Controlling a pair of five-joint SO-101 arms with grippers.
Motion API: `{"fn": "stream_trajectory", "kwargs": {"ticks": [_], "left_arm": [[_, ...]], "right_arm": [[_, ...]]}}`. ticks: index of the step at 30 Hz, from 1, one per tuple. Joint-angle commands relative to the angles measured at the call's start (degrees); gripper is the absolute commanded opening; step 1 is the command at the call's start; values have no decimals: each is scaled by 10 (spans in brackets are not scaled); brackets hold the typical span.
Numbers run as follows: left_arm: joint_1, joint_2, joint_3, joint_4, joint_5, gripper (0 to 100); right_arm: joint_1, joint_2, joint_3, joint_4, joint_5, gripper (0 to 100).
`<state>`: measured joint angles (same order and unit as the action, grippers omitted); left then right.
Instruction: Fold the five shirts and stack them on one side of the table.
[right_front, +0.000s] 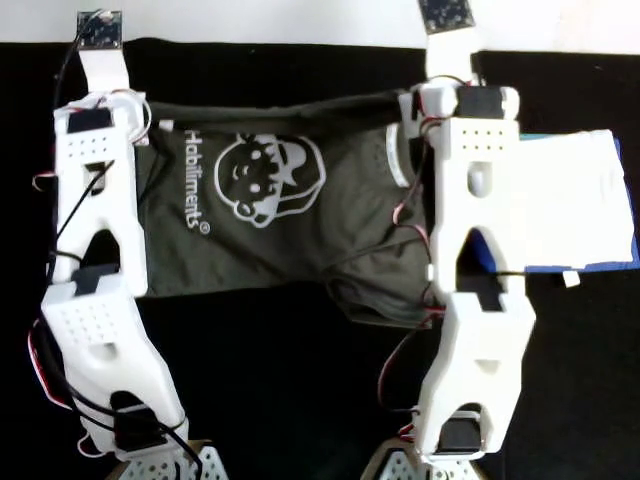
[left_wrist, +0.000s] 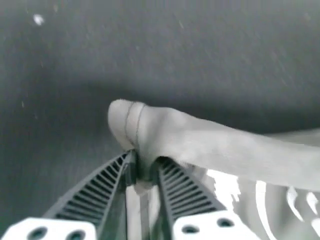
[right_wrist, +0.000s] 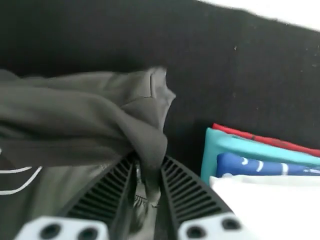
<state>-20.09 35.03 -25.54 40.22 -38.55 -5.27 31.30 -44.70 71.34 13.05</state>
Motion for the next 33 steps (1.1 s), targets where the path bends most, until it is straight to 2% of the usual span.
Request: {"fn": "stream_trajectory", "kwargs": {"ticks": [1,6,11,13,17,21,23,29,33], "left_arm": [[-15,10,-6,-62,7,106],[-14,15,-6,-125,10,108],[-18,10,-6,-141,78,109],[-23,7,-7,-90,91,109],[-41,-32,-51,80,126,109],[-51,-78,-118,232,140,109],[-52,-95,-150,277,140,109],[-65,-138,-237,347,140,109],[-52,-171,-266,457,127,109]], "right_arm": [[0,10,-7,-14,-4,6],[7,28,-7,-28,-2,6],[15,29,-7,-59,-4,6],[15,29,-8,-59,-4,6],[8,26,-16,-55,-5,19],[7,27,-66,-12,-40,183],[7,27,-101,9,-55,235],[7,27,-204,94,-55,221],[7,27,-277,187,-54,221]]}}
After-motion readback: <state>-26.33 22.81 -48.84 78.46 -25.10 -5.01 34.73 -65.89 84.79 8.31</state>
